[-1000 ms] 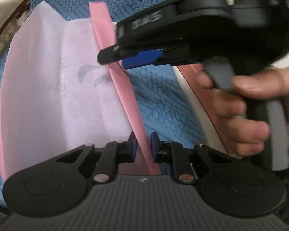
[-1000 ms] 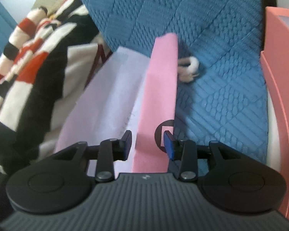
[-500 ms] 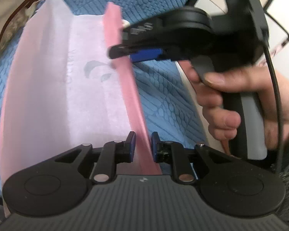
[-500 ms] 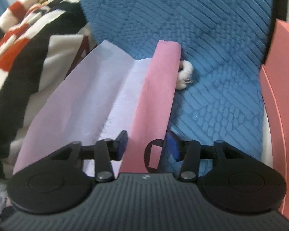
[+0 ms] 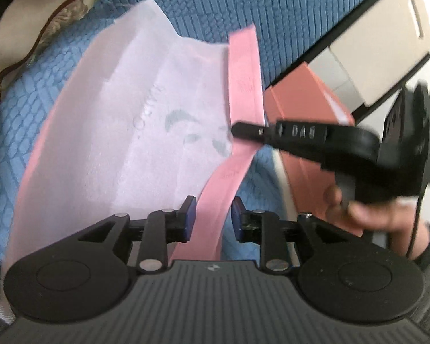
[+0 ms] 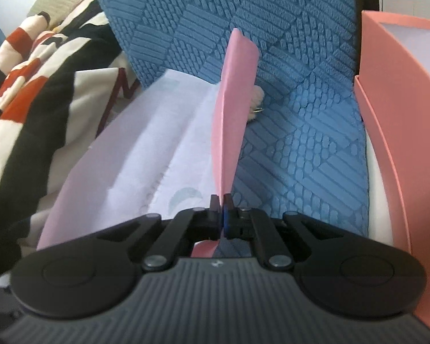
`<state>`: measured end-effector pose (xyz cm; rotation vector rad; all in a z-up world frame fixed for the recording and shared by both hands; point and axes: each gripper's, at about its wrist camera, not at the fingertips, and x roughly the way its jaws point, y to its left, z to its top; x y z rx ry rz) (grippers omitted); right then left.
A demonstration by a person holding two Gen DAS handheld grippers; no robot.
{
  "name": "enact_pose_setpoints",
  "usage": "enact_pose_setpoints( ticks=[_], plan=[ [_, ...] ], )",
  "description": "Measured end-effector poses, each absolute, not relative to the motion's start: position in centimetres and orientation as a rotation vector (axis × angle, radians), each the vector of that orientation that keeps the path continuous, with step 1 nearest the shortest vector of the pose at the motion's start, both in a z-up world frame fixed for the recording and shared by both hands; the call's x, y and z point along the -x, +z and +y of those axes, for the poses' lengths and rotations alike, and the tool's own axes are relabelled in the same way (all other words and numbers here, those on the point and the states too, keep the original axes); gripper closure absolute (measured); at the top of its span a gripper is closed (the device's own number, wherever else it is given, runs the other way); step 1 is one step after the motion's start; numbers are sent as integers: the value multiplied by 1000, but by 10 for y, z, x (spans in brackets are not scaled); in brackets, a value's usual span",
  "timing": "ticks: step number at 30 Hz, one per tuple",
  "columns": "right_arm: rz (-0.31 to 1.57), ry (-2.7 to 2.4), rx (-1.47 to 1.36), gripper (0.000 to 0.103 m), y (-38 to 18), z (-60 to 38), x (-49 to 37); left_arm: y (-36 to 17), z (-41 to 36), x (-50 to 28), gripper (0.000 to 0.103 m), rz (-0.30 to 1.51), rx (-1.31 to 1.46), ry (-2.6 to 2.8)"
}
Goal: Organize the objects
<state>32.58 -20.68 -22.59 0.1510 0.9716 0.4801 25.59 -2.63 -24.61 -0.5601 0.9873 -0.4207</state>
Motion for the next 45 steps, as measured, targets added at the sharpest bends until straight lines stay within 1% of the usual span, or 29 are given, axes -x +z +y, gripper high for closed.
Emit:
enact_pose_setpoints(
  ticks=[2, 7, 10, 12, 13, 16, 18, 20, 23, 24, 27, 30, 36, 39, 41, 45],
  plan=[
    [974, 469, -143, 99, -227, -208, -324, -246, -20, -258, 68, 982, 573, -412],
    [1016, 460, -145, 99, -241, -212, -326, -247, -25, -262, 68, 993, 513, -411],
    [1028, 450, -130, 98, -244, -212, -325, -253, -16, -265, 68, 1009, 583, -379],
    [1035, 451, -126, 94, -246, -214, -325, -256, -15, -268, 68, 1025, 568, -353],
    [1033, 454, -119, 93, -247, -214, -324, -256, -17, -268, 66, 1029, 542, -343],
    [1027, 462, -83, 91, -244, -212, -320, -253, -23, -266, 64, 1018, 494, -338],
    [1025, 458, -73, 83, -244, -214, -319, -253, -22, -266, 63, 1012, 487, -332],
    [1027, 453, -78, 81, -244, -217, -319, -255, -17, -268, 63, 1005, 513, -341],
    [1022, 449, -85, 81, -243, -220, -320, -247, -13, -265, 62, 958, 523, -358],
    [1024, 446, -90, 82, -243, -222, -321, -247, -13, -265, 62, 953, 522, -357],
    [1030, 431, -118, 85, -245, -226, -323, -251, -7, -269, 61, 970, 533, -332],
    [1026, 434, -115, 85, -243, -226, -323, -255, 3, -271, 61, 973, 599, -335],
    [998, 425, -38, 85, -241, -222, -322, -247, 30, -265, 61, 901, 729, -343],
    [1018, 407, -53, 85, -246, -226, -326, -250, 37, -267, 61, 920, 744, -316],
    [1019, 409, -64, 85, -246, -227, -326, -255, 31, -269, 61, 953, 720, -322],
    [1014, 411, -44, 85, -247, -226, -325, -259, 4, -274, 61, 1008, 554, -313]
  ],
)
